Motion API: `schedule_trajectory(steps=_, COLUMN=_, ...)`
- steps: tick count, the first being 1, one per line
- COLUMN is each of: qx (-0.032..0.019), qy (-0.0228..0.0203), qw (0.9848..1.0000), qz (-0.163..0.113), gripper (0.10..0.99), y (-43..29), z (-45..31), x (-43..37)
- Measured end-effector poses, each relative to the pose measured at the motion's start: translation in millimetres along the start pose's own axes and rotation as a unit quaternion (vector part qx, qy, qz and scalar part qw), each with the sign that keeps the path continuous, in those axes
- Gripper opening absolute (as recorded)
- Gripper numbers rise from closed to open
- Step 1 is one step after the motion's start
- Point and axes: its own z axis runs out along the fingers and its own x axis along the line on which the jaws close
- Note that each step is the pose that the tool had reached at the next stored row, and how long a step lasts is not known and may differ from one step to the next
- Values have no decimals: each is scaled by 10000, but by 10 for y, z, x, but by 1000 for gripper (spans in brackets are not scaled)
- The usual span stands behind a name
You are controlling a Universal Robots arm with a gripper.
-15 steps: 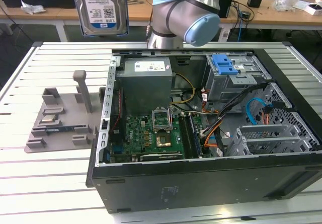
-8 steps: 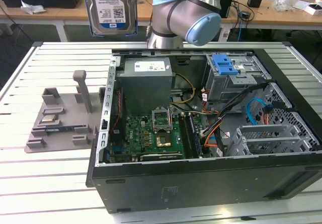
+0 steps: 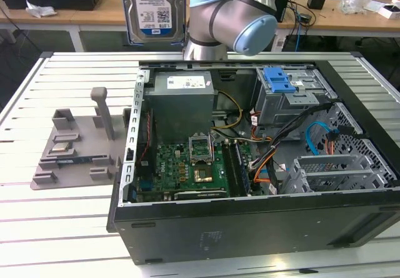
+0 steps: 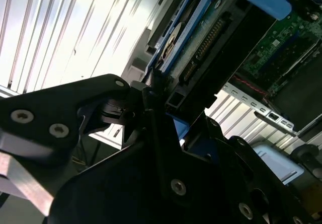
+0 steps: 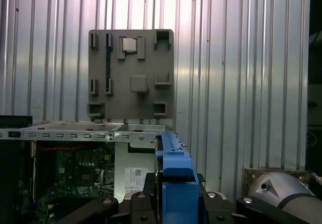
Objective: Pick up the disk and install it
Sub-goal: 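Pick up the disk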
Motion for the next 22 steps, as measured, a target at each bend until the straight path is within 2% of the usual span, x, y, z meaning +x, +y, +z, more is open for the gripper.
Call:
schedule_trajectory(steps=6, qx=-1, qy=0, qw=10000, qz=1, gripper=369, y=-191, z=-5, x=7)
schedule_trajectory(steps=11, qx=-3, qy=0, qw=10000, qz=0, gripper=369, y=-381, z=-11, x=14)
schedule_trajectory(steps=13, qx=-5, qy=0, qw=10000, qz=0, gripper=369, y=-555, z=-15, x=20)
schedule_trajectory(steps=16, qx=-10, qy=0, qw=10000, qz=0, gripper=369, y=-745, z=-20, x=27)
schedule_trajectory(steps=20, qx=-15, qy=-1, qw=10000, qz=0, gripper=369, y=-943, z=-26, x=34)
schedule_trajectory(steps=22, qx=-18, qy=-1, qw=10000, qz=1, gripper=369, y=-1019, z=-27, x=37)
